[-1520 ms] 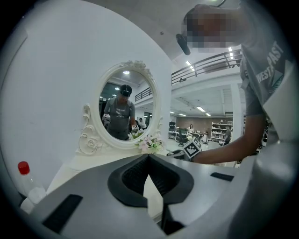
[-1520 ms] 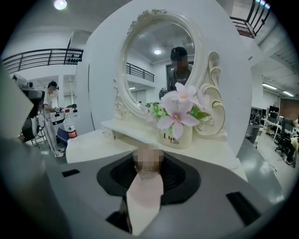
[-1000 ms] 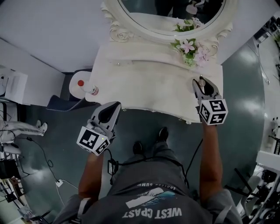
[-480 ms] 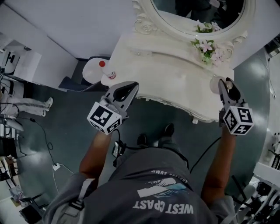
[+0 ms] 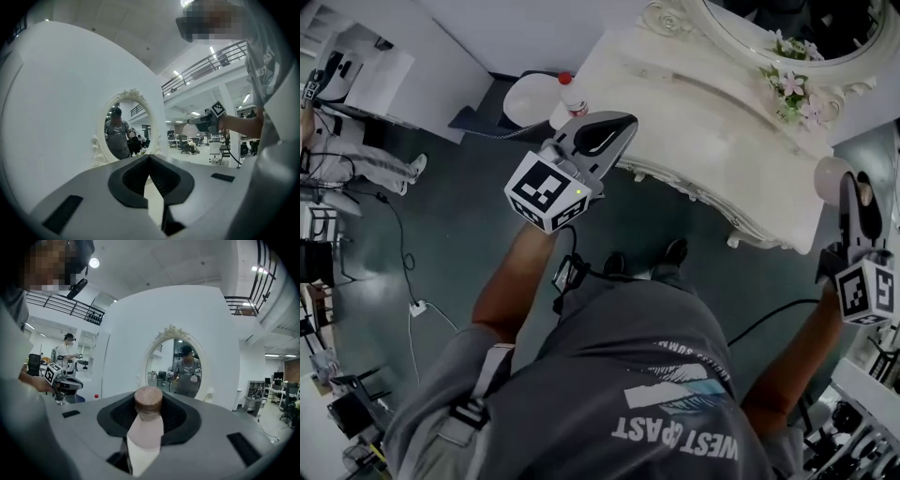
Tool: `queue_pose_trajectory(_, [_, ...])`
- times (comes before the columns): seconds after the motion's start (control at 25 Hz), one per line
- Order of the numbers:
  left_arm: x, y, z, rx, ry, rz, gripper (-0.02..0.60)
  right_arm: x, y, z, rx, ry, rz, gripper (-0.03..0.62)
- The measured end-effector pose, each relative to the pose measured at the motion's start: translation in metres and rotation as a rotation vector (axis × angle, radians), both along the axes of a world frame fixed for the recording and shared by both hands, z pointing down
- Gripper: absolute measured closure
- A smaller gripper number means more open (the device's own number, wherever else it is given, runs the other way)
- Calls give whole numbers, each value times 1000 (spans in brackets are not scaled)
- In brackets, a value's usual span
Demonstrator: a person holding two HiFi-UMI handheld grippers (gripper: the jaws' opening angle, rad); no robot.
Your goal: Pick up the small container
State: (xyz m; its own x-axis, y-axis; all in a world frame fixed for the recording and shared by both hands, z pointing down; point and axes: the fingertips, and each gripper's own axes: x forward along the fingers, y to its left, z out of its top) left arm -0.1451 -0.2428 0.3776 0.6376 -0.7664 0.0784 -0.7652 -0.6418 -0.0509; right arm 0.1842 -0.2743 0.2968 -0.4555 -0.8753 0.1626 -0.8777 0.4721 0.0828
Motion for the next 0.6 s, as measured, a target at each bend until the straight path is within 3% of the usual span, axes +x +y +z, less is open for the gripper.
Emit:
queue_pose_trajectory(0.28, [-31, 13, -16, 34, -39, -14, 566, -5, 17, -14, 35, 14, -4, 442])
queue_pose_trajectory(0.6, [-75, 14, -39, 89, -43, -94, 566, -4, 30, -14, 33, 25, 31, 442])
